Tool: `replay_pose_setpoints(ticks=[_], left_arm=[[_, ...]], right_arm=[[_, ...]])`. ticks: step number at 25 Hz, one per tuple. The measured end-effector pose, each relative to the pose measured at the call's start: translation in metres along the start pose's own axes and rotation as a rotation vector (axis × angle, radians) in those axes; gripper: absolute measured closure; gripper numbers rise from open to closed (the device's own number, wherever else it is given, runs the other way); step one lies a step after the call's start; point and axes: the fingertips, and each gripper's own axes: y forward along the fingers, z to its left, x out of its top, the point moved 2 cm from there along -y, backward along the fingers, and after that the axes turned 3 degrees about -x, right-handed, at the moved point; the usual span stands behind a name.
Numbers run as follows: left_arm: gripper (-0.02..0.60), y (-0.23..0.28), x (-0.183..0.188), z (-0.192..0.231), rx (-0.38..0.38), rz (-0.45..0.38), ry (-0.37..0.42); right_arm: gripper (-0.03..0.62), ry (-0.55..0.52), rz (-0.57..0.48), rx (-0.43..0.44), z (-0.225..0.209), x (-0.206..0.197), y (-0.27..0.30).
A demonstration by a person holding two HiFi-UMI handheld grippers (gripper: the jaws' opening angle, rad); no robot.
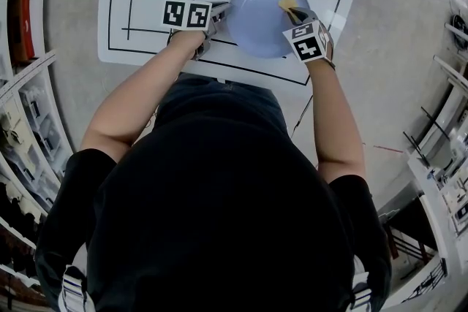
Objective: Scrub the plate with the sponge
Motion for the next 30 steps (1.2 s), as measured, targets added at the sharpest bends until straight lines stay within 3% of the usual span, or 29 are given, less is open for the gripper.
replay_pose_setpoints(ticks=[7, 17, 30], left_arm=[[0.551, 0.001, -0.001, -0.001, 0.015, -0.002, 0.009], [0.551, 0.001, 0.004, 0.002, 0.040, -0.022, 0.015], [0.551, 0.004, 0.010, 0.004, 0.072, -0.065, 0.008]], right_arm=[[0.563, -0.037, 0.106, 0.010, 0.020, -0.025, -0.011], [0.563, -0.036, 0.197, 0.094, 0.053, -0.046, -0.023], [0.562, -0.086, 0.183, 0.254, 0.132, -0.027, -0.015]])
